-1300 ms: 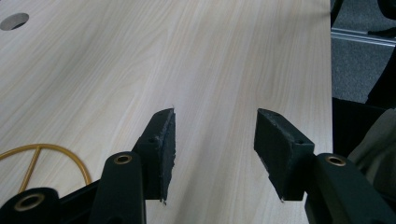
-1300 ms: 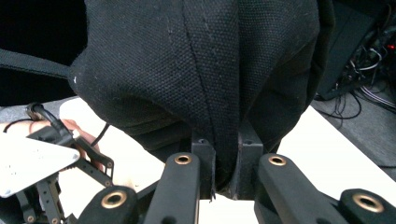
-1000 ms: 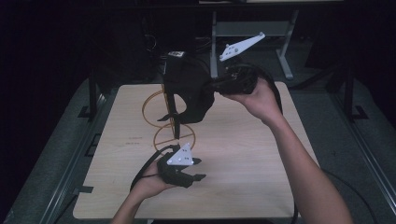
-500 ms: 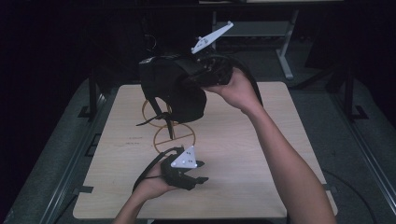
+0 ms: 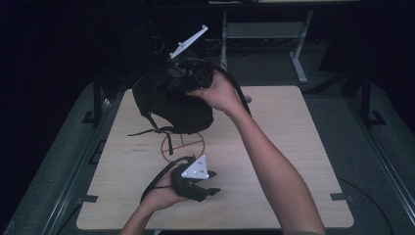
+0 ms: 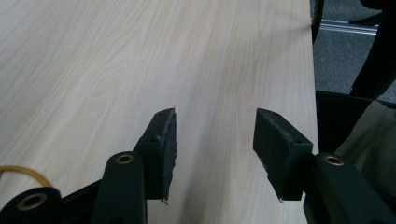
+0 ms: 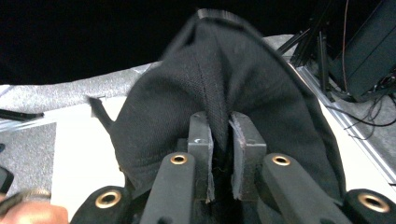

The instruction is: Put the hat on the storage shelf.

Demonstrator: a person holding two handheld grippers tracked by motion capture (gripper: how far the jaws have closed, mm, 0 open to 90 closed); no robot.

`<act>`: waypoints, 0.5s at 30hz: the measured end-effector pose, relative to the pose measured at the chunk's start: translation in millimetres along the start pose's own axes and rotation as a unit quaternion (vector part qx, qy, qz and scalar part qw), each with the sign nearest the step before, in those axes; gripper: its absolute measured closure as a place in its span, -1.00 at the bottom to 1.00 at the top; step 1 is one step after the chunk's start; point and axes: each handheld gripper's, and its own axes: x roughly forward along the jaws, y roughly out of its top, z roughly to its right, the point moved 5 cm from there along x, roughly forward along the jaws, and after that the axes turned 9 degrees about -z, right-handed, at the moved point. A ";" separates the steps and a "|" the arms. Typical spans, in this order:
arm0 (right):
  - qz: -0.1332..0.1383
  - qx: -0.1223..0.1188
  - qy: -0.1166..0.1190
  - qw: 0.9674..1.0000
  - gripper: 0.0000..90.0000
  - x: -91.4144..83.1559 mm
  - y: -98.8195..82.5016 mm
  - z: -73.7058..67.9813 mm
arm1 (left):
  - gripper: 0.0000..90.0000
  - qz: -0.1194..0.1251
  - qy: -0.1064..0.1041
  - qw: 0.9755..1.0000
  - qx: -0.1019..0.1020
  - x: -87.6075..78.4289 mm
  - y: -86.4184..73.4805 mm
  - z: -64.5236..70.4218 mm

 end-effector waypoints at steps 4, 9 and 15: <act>-0.004 0.028 0.000 1.000 0.28 15.7 4.1 -0.5 | 0.09 0.008 -0.007 1.000 -0.009 2.1 0.6 3.6; 0.019 0.047 0.005 0.999 -0.05 15.3 2.4 -0.6 | 0.08 0.009 -0.006 1.000 -0.012 2.2 -0.8 2.7; 0.028 0.055 0.001 0.998 -0.15 2.8 -11.9 3.7 | 0.06 0.012 -0.002 1.000 -0.016 1.8 -2.6 1.5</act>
